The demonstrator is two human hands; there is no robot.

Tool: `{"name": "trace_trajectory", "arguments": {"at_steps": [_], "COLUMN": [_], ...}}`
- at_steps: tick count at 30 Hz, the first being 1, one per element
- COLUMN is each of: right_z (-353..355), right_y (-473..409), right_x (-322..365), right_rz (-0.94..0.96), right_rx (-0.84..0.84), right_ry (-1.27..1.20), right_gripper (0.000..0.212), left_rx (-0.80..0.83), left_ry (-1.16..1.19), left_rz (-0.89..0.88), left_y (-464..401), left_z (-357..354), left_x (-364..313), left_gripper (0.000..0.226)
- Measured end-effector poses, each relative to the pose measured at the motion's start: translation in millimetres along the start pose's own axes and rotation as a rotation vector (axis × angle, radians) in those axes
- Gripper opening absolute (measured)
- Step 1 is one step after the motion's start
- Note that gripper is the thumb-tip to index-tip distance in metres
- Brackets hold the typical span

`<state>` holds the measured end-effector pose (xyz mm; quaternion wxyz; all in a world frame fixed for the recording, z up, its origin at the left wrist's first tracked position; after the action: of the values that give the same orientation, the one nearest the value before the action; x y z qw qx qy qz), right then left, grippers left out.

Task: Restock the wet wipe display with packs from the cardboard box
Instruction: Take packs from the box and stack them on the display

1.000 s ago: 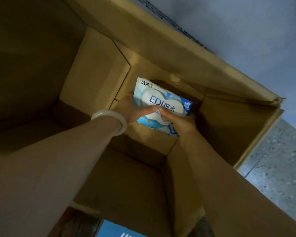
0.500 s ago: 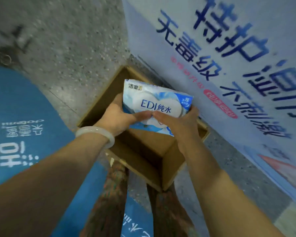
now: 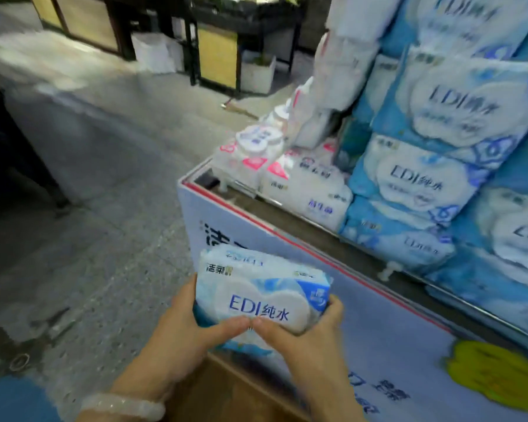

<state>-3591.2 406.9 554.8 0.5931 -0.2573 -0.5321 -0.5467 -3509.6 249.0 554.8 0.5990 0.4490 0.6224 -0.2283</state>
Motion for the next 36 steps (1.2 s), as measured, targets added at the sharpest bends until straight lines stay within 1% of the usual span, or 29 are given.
{"name": "trace_trajectory", "arguments": {"at_steps": [2, 6, 9, 10, 14, 17, 18, 20, 22, 24, 25, 27, 28, 30, 32, 33, 34, 35, 36], "right_z": [12, 23, 27, 28, 34, 43, 44, 42, 39, 37, 39, 43, 44, 44, 42, 41, 41, 42, 42], "right_y": [1, -15, -37, -47, -88, -122, -130, -139, -136, -131, -130, -129, -136, -148, -154, -158, -162, -165, -166], "right_x": [34, 92, 129, 140, 177, 187, 184, 172, 162, 157, 159, 174, 178, 190, 206, 208, 208, 208, 207], "right_rz": [0.061, 0.179, 0.232, 0.245, 0.29, 0.3, 0.281, 0.236, 0.266, 0.27, 0.286, 0.48, 0.518, 0.567, 0.551, 0.531, 0.502, 0.456, 0.426], "right_rx": [-0.025, -0.056, -0.121, -0.134, -0.164, -0.194, -0.191, -0.201, -0.176, -0.111, -0.127, -0.305, -0.366, -0.471, -0.446, -0.387, -0.331, -0.295, -0.294], "right_ry": [-0.023, -0.013, 0.064, 0.078, 0.153, 0.194, 0.239, 0.372, 0.508, 0.734, 0.868, 1.085, 1.162, 1.354, 1.518, 1.589, 1.636, 1.68, 1.714], "right_gripper": [0.086, 0.094, 0.105, 0.105, 0.096, 0.081, 0.08, 0.086, 0.089, 0.087, 0.084, 0.077, 0.075, 0.08, 0.087, 0.086, 0.083, 0.081, 0.081], "left_rx": [0.003, 0.067, 0.12, 0.135, 0.161, 0.225, 0.256, 0.295, 0.287, 0.278, 0.281, 0.306, 0.323, 0.337, 0.326, 0.304, 0.249, 0.171, 0.108], "left_ry": [0.001, -0.063, -0.066, -0.075, -0.058, -0.061, -0.079, -0.153, -0.158, -0.157, -0.162, -0.245, -0.286, -0.35, -0.451, -0.485, -0.511, -0.506, -0.486], "left_rz": [-0.057, -0.195, -0.259, -0.272, -0.292, -0.295, -0.288, -0.286, -0.309, -0.321, -0.312, -0.288, -0.261, -0.195, -0.181, -0.204, -0.243, -0.297, -0.334], "left_y": [-6, -28, -56, -66, -115, -159, -173, -196, -214, -229, -232, -241, -245, -253, -255, -253, -252, -249, -240], "left_z": [-7, -21, -32, -38, -49, -65, -74, -91, -103, -112, -115, -113, -112, -112, -113, -114, -114, -115, -117], "left_x": [-35, -95, -127, -137, -167, -176, -175, -164, -149, -140, -139, -142, -144, -148, -153, -154, -154, -152, -149], "left_gripper": [0.058, 0.068, 0.064, 0.064, 0.063, 0.06, 0.06, 0.065, 0.071, 0.067, 0.063, 0.059, 0.061, 0.07, 0.072, 0.071, 0.077, 0.088, 0.099]}}
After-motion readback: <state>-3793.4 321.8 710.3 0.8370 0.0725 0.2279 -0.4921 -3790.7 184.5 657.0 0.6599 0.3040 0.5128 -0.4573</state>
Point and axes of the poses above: each hand's wrist, its own y-axis away from the middle knuckle, its own z-axis out of the back of the hand, x = y × z, the point moved 3 cm from there along -y, towards the middle knuckle, and after that the axes turned 13 degrees about y, right-handed, at the moved point
